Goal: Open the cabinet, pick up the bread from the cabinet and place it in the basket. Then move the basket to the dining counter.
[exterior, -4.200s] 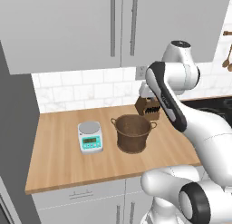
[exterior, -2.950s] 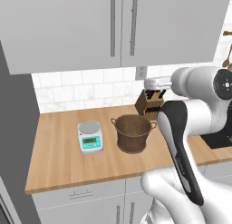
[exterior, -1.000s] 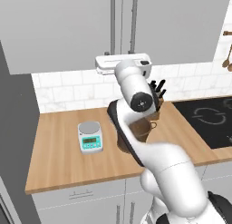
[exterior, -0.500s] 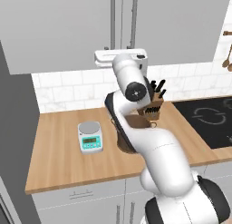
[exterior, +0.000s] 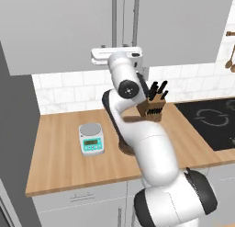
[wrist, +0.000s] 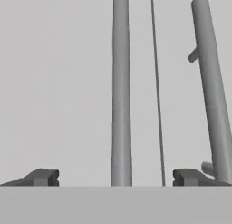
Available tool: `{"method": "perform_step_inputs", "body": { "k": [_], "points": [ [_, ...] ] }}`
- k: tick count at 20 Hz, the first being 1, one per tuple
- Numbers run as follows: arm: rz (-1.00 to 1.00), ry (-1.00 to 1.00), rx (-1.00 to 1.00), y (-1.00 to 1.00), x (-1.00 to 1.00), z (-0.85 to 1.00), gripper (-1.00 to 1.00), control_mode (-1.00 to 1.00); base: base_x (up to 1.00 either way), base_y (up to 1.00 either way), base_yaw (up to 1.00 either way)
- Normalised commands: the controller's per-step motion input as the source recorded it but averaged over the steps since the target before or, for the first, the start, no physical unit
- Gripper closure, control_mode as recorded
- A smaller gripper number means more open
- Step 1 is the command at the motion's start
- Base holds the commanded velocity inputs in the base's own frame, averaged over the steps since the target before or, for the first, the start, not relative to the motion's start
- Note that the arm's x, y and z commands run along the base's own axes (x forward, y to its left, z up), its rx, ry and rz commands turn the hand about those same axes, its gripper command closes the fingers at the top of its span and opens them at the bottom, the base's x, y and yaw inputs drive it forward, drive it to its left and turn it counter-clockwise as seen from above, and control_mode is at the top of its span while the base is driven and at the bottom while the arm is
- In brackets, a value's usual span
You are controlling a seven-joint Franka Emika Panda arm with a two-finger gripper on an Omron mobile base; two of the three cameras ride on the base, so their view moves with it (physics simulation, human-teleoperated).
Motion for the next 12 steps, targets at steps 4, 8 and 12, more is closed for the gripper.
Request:
{"method": "perform_step_inputs", "body": {
  "k": [4,8,12],
  "points": [
    [0.00,-0.04,0.00,0.00,0.34,-0.06,-1.00,-1.00,0.00,0.00,0.00],
    [0.00,0.00,0.01,-0.01,0.31,0.00,-1.00,-1.00,0.00,0.00,0.00],
    [0.00,0.00,0.00,0.00,0.35,0.00,-1.00,-1.00,0.00,0.00,0.00]
  ]
}}
